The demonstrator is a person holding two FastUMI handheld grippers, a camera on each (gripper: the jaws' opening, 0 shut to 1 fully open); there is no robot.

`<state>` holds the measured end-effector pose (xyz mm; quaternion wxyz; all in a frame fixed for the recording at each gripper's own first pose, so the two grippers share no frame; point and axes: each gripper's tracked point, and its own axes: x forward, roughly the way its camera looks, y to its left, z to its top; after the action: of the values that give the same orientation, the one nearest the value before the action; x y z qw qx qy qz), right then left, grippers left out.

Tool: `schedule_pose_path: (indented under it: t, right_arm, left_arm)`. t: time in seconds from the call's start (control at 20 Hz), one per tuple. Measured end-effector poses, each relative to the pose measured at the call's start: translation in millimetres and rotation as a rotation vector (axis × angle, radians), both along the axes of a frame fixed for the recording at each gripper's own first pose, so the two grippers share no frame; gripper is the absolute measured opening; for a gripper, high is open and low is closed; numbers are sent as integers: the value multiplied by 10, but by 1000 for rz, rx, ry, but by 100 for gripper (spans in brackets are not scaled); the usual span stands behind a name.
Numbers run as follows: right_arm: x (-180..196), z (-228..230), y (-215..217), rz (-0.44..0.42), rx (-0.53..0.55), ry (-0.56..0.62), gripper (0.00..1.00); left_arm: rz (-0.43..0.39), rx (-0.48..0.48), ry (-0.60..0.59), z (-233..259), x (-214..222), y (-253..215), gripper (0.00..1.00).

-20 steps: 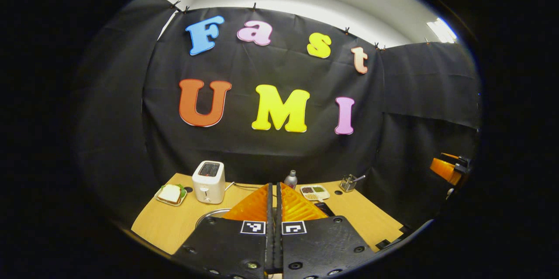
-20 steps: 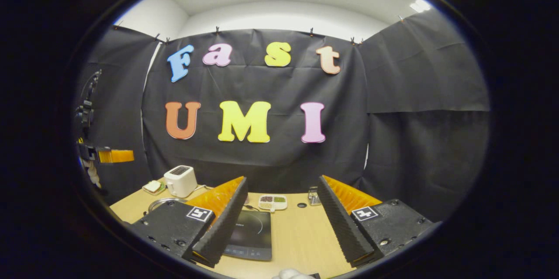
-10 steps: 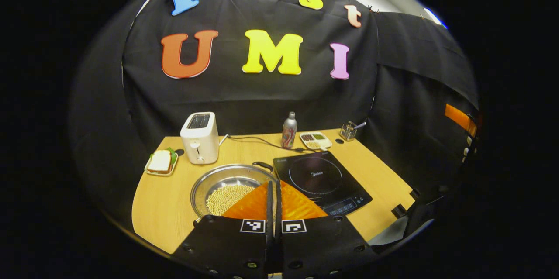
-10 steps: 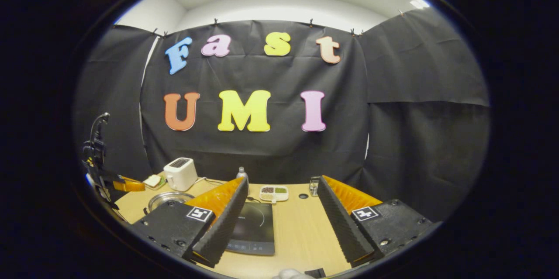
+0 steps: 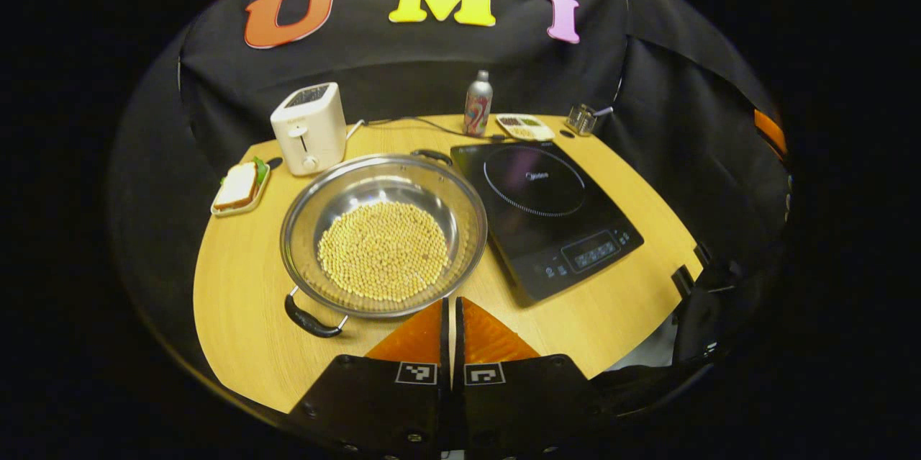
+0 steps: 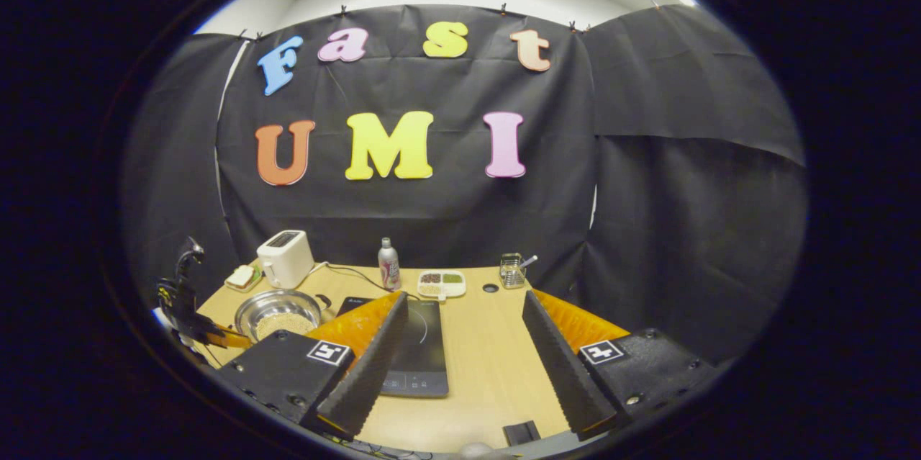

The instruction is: First push the handle of the pot to place it horizontally, then grasp the pot with both hands and set it on the induction cooktop.

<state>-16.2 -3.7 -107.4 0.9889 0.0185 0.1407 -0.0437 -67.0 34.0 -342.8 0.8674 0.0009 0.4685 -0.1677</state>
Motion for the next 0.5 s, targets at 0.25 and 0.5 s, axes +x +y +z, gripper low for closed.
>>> schedule_pose_path:
  t: [0.25, 0.5]
  right_arm:
    - [24, 15, 14, -6, -13, 2, 97]
    - [53, -33, 12, -9, -19, 16, 98]
  left_arm:
    - [-9, 49, 94, -441, -85, 193, 0]
    - [21, 101, 137, -635, -14, 435, 0]
